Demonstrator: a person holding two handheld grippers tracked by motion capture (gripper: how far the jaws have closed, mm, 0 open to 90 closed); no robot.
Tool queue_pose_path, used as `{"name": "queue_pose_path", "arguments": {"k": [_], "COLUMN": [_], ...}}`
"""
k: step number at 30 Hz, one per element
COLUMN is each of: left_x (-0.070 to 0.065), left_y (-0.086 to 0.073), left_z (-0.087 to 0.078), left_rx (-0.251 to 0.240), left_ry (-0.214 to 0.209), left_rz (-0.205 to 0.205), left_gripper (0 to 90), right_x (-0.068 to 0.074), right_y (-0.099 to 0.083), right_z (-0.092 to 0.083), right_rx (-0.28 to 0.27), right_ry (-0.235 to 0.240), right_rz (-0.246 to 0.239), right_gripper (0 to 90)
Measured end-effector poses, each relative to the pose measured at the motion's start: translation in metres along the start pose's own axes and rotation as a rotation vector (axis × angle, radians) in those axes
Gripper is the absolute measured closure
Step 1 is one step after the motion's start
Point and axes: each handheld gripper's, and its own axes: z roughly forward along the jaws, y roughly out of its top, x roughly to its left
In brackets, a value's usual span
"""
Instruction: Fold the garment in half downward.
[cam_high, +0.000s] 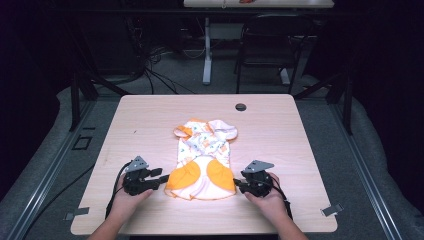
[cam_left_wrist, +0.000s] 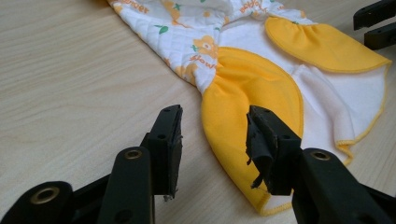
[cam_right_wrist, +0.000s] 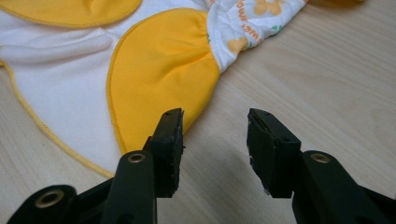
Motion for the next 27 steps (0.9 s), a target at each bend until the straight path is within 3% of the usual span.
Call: {"name": "queue_pose_path", "arguments": {"k": [2, 6, 14, 19, 23, 27], "left_x": [0.0, -0.001, -0.01, -0.012, -0.009, -0.005], "left_y": [0.001, 0.004, 0.016, 0.026, 0.035, 0.034], "left_z": [0.002, 0.008, 0.022, 0.037, 0.051, 0.061], "left_rx": [0.005, 0.002, 0.037, 0.101, 0.1, 0.121], "left_ry": [-0.005, -0.027, -0.006, -0.01, 0.001, -0.015], "left_rz": [0.004, -0.027, 0.068, 0.129, 0.127, 0.112], "left_gripper": [57.9, 63.0, 77.4, 88.0, 89.6, 89.8], "right_x": [0.002, 0.007, 0.022, 0.022, 0.018, 0.015], "right_y": [0.001, 0.008, 0.025, 0.042, 0.051, 0.054], "right_z": [0.001, 0.004, 0.014, 0.023, 0.037, 0.048], "right_rx": [0.002, 0.001, -0.004, 0.027, 0.056, 0.079], "right_ry": [0.0, 0.03, 0.074, 0.077, 0.08, 0.081], "right_rz": [-0.008, -0.02, -0.081, -0.126, -0.123, -0.101], "right_gripper": [60.9, 66.3, 75.2, 81.8, 83.7, 85.5]}}
